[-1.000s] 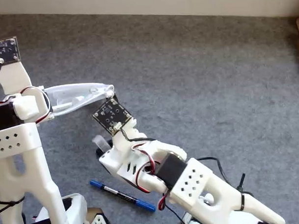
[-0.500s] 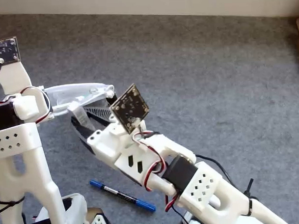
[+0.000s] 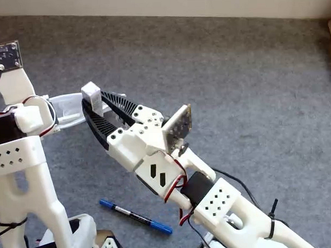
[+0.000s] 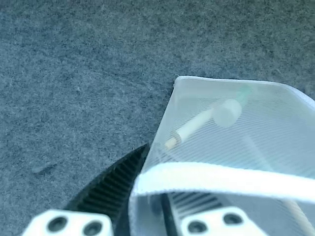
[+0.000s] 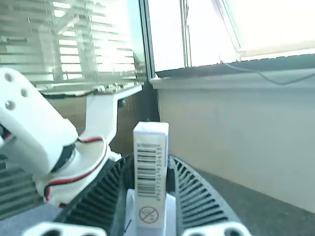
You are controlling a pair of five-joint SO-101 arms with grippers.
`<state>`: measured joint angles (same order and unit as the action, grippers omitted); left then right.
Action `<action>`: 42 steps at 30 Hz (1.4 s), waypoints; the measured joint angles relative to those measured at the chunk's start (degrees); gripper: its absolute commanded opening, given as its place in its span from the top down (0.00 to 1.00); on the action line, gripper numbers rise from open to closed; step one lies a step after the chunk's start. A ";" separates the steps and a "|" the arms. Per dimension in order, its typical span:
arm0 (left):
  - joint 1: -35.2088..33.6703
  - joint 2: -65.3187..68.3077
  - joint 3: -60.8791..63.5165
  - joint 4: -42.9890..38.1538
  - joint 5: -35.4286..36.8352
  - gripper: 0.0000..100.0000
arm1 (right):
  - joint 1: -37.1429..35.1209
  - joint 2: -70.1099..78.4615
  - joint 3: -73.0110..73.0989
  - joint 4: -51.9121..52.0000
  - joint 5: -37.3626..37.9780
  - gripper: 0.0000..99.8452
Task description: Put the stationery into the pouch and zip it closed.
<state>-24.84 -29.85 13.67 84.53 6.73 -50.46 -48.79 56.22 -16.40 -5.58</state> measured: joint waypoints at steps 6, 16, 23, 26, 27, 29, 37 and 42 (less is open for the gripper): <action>0.00 0.00 0.00 0.00 0.00 0.99 | 0.00 1.49 0.00 -6.15 0.00 0.99; 0.00 -0.35 0.26 0.00 0.00 0.99 | 0.00 22.42 0.00 -22.95 5.10 0.99; 0.00 -0.26 0.26 0.00 -0.09 0.99 | 0.53 28.13 -0.35 -29.19 5.71 0.99; 0.09 -0.26 0.26 0.00 -0.09 0.99 | 0.97 29.36 -0.44 -30.95 5.71 0.99; 0.09 -0.26 0.26 0.00 -0.09 0.99 | 0.97 29.45 -0.44 -31.12 5.71 0.99; 0.09 -0.26 0.26 -0.18 -0.09 0.99 | 0.97 29.54 -0.44 -31.12 5.80 0.99; 0.09 -0.18 0.26 -0.18 -0.09 0.99 | 0.97 29.63 -0.44 -31.21 6.07 0.96; 0.09 -0.18 0.26 -0.18 -0.09 0.99 | 0.18 29.54 0.26 -31.21 11.16 0.89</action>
<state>-24.75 -30.02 13.93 84.35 6.64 -50.29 -19.25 56.48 -47.60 5.58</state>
